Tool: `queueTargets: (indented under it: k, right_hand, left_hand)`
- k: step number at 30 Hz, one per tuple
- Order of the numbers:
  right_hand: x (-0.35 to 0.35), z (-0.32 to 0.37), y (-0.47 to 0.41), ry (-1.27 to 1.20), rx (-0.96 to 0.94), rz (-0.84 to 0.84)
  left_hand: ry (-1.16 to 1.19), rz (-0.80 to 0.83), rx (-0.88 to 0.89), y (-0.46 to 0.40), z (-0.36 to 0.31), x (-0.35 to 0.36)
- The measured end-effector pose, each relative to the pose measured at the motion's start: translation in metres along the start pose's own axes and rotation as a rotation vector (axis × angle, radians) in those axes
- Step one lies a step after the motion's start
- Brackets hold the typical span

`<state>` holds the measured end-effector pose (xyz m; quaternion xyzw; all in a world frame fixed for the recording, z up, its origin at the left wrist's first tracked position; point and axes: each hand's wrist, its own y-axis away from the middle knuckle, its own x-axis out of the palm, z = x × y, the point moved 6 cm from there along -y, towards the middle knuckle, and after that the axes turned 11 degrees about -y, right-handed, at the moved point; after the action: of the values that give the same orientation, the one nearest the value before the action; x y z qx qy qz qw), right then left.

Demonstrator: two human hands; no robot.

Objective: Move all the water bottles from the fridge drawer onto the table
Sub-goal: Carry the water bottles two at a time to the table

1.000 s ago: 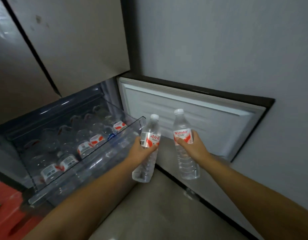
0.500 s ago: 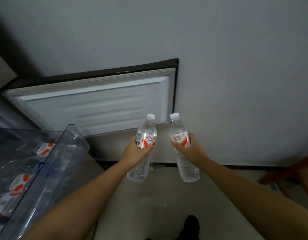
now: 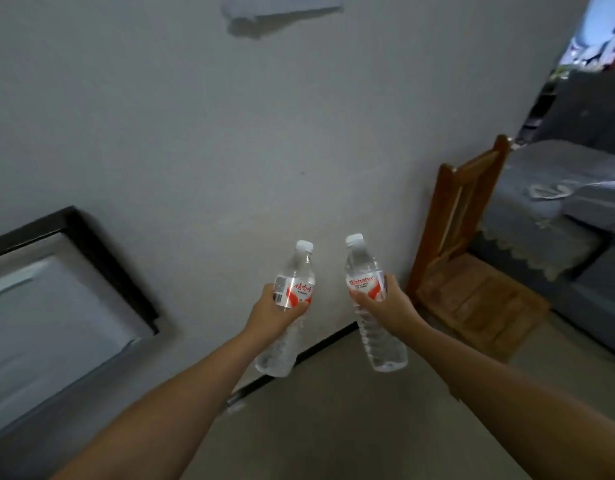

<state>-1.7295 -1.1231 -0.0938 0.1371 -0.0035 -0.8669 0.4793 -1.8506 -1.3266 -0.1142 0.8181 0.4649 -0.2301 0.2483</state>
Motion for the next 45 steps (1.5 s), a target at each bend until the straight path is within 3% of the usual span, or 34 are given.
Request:
queueTargets:
  k: [10,19,27,35,45]
  right_hand:
    - [-0.198,-0.05,0.005,-0.123,0.081,-0.41]
    - [-0.332,-0.102,0.034,-0.211,0.144,-0.674]
    - [-0.462,-0.128,0.048,-0.261,0.176,-1.075]
    - [-0.537,-0.168,0.118,-0.244,0.288,-1.43]
    - [-0.656,-0.233,0.241,-0.296,0.362,-1.688]
  left_hand:
    - [-0.06,0.324,0.212,-0.065,-0.152,0.174]
    - [-0.129,0.624,0.449,-0.09,-0.272,0.33]
    - [-0.145,0.92,0.613,-0.102,-0.398,0.474]
    - [-0.219,1.172,0.674,-0.051,-0.476,0.613]
    - [-0.365,1.323,0.961,0.094,-0.558,0.794]
